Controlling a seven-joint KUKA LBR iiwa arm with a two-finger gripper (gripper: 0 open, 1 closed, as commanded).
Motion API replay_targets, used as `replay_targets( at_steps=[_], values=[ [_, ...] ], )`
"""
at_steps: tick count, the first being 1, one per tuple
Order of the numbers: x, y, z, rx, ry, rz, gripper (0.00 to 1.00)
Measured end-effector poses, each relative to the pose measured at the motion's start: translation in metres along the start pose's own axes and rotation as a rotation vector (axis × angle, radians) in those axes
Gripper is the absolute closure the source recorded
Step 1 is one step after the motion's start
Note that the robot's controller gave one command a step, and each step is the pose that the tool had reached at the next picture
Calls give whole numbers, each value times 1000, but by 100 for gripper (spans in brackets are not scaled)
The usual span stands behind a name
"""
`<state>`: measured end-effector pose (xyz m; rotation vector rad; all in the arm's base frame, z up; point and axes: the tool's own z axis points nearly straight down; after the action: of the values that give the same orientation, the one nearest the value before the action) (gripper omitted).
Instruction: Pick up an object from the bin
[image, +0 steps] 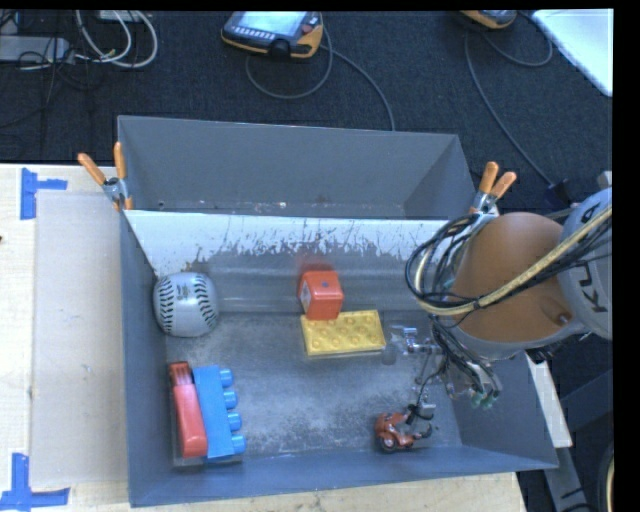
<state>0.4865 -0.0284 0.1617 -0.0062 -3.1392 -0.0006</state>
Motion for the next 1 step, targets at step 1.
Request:
replay_targets(
  at_steps=[1],
  values=[
    [6, -5, 40, -1, 1, -100, 0]
  ],
)
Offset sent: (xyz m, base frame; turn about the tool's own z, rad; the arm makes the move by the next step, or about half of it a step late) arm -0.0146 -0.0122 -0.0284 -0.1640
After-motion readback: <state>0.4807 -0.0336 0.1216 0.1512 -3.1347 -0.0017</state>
